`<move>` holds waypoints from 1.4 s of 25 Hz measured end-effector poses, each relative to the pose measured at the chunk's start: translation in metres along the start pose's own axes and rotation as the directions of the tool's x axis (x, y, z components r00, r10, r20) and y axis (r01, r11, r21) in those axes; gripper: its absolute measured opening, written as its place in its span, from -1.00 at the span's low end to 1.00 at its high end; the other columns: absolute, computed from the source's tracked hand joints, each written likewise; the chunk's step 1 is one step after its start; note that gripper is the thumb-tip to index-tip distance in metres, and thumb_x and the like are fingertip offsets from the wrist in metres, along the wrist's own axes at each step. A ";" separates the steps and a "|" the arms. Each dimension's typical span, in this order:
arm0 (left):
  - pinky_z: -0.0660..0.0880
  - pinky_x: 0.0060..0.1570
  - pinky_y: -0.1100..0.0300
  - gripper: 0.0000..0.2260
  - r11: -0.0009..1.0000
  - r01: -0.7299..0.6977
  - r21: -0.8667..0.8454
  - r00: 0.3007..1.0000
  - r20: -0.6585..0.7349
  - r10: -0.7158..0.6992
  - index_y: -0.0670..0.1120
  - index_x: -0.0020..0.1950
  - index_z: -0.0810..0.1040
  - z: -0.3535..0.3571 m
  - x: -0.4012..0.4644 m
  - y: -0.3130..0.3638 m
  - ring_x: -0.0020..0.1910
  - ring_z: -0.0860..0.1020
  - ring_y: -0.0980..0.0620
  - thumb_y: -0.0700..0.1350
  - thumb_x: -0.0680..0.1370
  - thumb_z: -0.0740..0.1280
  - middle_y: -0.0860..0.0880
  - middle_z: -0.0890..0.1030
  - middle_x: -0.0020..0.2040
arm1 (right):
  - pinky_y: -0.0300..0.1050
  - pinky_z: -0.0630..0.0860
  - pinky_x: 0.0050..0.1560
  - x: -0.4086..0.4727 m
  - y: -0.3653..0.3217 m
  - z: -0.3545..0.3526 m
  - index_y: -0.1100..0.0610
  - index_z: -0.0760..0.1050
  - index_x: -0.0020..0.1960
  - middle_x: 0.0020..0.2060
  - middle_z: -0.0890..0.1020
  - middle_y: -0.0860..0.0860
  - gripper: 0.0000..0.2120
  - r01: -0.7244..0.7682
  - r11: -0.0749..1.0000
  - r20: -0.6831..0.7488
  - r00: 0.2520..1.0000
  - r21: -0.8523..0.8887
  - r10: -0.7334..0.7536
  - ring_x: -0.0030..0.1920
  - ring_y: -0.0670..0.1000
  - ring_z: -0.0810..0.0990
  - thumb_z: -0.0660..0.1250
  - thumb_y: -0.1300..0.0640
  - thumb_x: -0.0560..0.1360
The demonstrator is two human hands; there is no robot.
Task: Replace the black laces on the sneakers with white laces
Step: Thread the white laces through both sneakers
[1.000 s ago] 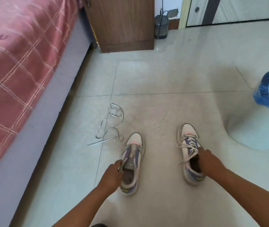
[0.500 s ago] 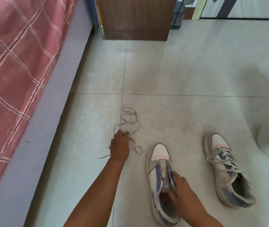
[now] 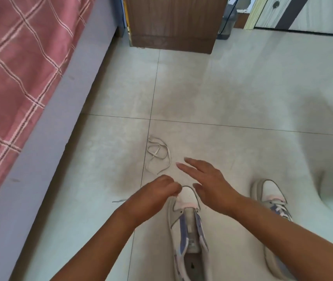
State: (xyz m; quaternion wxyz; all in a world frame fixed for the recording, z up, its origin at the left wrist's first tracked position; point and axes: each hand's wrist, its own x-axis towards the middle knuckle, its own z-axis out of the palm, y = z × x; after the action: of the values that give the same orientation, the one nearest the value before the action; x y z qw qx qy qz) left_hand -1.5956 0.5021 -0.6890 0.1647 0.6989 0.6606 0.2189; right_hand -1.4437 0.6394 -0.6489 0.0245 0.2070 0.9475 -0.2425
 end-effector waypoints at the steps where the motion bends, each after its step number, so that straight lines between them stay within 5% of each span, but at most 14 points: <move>1: 0.40 -0.20 0.33 -0.69 0.992 -0.117 0.049 0.993 0.029 0.116 0.01 0.05 0.41 -0.010 -0.004 0.017 -0.09 0.34 0.17 -0.26 0.42 0.41 0.05 0.47 -0.06 | -0.10 -0.01 0.43 0.019 -0.004 -0.008 -0.18 0.03 0.51 0.53 0.02 -0.10 -0.35 0.135 0.983 0.091 0.988 -0.124 -0.124 0.51 -0.05 -0.03 0.24 0.20 0.56; 3: 0.43 -0.20 0.36 -0.64 0.967 -0.239 0.092 0.968 0.107 0.229 0.03 0.05 0.45 -0.027 -0.012 0.045 -0.08 0.38 0.16 -0.23 0.36 0.48 0.06 0.51 -0.05 | -0.02 -0.09 0.46 0.040 -0.018 -0.013 -0.12 0.20 0.48 0.54 0.04 -0.08 -0.46 0.374 0.896 0.298 0.907 -0.239 -0.298 0.52 -0.05 -0.08 0.27 0.10 0.55; 5: 0.42 -0.25 0.34 -0.73 0.972 -0.222 0.076 0.971 0.108 0.213 0.03 0.02 0.48 -0.044 -0.021 0.063 -0.15 0.41 0.18 -0.21 0.42 0.45 0.08 0.52 -0.12 | -0.05 0.18 0.41 0.038 -0.026 -0.011 0.06 0.53 0.21 0.35 0.46 0.03 -0.75 0.400 0.914 0.360 0.865 -0.074 -0.349 0.39 0.00 0.31 0.28 0.13 0.54; 7: 0.37 -0.24 0.42 -0.91 0.990 0.100 -0.094 0.995 0.038 -0.097 0.20 0.05 0.41 -0.067 -0.028 0.071 -0.20 0.43 0.29 0.01 0.59 0.23 0.24 0.48 -0.19 | -0.16 0.47 -0.01 0.027 -0.024 -0.023 0.16 0.59 -0.03 -0.17 0.66 0.02 -0.90 0.116 0.954 0.351 0.912 0.276 -0.213 -0.12 -0.04 0.58 0.33 0.15 0.52; 9: 0.39 -0.26 0.45 -0.83 0.886 0.383 -0.260 0.915 -0.021 -0.402 0.32 0.11 0.30 -0.086 -0.036 0.073 -0.27 0.47 0.29 0.19 0.55 0.03 0.27 0.49 -0.33 | -0.30 0.46 -0.26 0.018 -0.016 -0.041 0.11 0.58 -0.15 -0.40 0.56 -0.15 -0.90 -0.076 0.872 0.343 0.933 0.484 -0.109 -0.35 -0.18 0.52 0.37 0.10 0.50; 12: 0.44 -0.22 0.37 -0.80 0.790 0.555 -0.262 0.792 -0.124 -0.598 0.21 0.23 0.34 -0.109 -0.019 0.081 -0.22 0.55 0.16 0.06 0.62 0.10 0.13 0.56 -0.26 | -0.38 0.41 -0.28 0.021 -0.021 -0.070 -0.04 0.59 -0.14 -0.46 0.50 -0.29 -0.83 0.037 0.883 0.244 0.955 0.468 -0.170 -0.38 -0.26 0.45 0.26 0.03 0.57; 15: 0.37 0.05 0.28 -0.83 0.853 0.496 -0.162 0.849 -0.114 -0.515 0.08 0.17 0.50 -0.136 0.028 0.098 0.02 0.48 0.18 -0.01 0.61 0.19 0.11 0.51 0.01 | -0.47 0.34 -0.34 0.033 -0.048 -0.108 -0.22 0.52 -0.30 -0.45 0.50 -0.36 -0.68 0.175 0.885 0.189 0.942 0.431 -0.278 -0.39 -0.32 0.45 0.23 0.09 0.57; 18: 0.46 -0.15 0.35 -0.88 0.784 0.482 -0.391 0.860 0.042 -0.508 -0.01 -0.13 0.57 -0.169 0.058 0.112 -0.24 0.57 0.21 -0.10 0.58 0.28 0.12 0.63 -0.20 | -0.35 0.39 -0.30 0.041 -0.057 -0.149 -0.11 0.55 -0.36 -0.49 0.52 -0.19 -0.69 0.163 0.836 0.146 0.950 0.524 -0.276 -0.42 -0.24 0.46 0.26 0.16 0.50; 21: 0.39 -0.39 0.34 -0.78 0.731 0.547 -0.408 0.811 0.044 -0.583 -0.02 -0.30 0.60 -0.200 0.061 0.115 -0.50 0.46 0.15 -0.09 0.55 0.33 0.08 0.56 -0.46 | -0.30 0.43 -0.30 0.040 -0.057 -0.187 0.04 0.56 -0.30 -0.45 0.52 -0.09 -0.76 0.111 0.744 0.087 0.971 0.658 -0.223 -0.39 -0.11 0.47 0.29 0.09 0.54; 26: 0.51 -0.19 0.27 -0.62 0.537 0.405 -0.740 0.800 0.003 -0.600 -0.02 -0.23 0.67 -0.227 0.070 0.127 -0.40 0.44 0.08 0.24 0.43 0.24 0.04 0.51 -0.41 | -0.35 0.49 -0.23 0.033 -0.063 -0.213 0.11 0.58 -0.23 -0.37 0.53 -0.02 -0.78 0.057 0.595 0.083 0.975 0.801 -0.205 -0.35 -0.13 0.52 0.27 0.13 0.56; 28: 0.52 -0.11 0.25 -0.53 0.582 0.427 -0.692 0.825 0.035 -0.564 -0.09 -0.20 0.64 -0.227 0.075 0.128 -0.36 0.49 0.08 0.29 0.44 0.19 0.03 0.58 -0.36 | -0.37 0.45 -0.26 0.031 -0.067 -0.212 0.10 0.57 -0.26 -0.40 0.50 -0.03 -0.76 0.081 0.613 0.071 0.973 0.786 -0.220 -0.37 -0.15 0.47 0.26 0.13 0.56; 31: 0.44 -0.24 0.39 -0.67 0.688 0.378 -0.619 0.875 -0.004 -0.485 -0.04 -0.31 0.59 -0.220 0.076 0.123 -0.41 0.44 0.12 0.10 0.54 0.26 0.05 0.52 -0.43 | -0.39 0.42 -0.28 0.032 -0.069 -0.209 0.09 0.59 -0.27 -0.43 0.50 -0.08 -0.76 0.077 0.668 0.070 0.979 0.741 -0.191 -0.40 -0.19 0.44 0.27 0.14 0.55; 35: 0.36 -0.34 0.40 -0.70 0.669 0.368 -0.646 0.813 -0.125 -0.568 0.00 -0.39 0.59 -0.212 0.067 0.101 -0.47 0.37 0.16 -0.08 0.55 0.32 0.08 0.43 -0.52 | -0.33 0.46 -0.18 0.024 -0.052 -0.208 0.08 0.61 -0.29 -0.43 0.51 -0.06 -0.75 0.048 0.671 0.031 0.994 0.740 -0.105 -0.35 -0.13 0.48 0.29 0.13 0.54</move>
State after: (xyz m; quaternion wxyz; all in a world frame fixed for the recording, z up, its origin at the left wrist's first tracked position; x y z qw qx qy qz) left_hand -1.6191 0.5494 -0.4503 0.3181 0.3700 0.7338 0.4727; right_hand -1.4752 0.7048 -0.4458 -0.0378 0.1506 0.7752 -0.6123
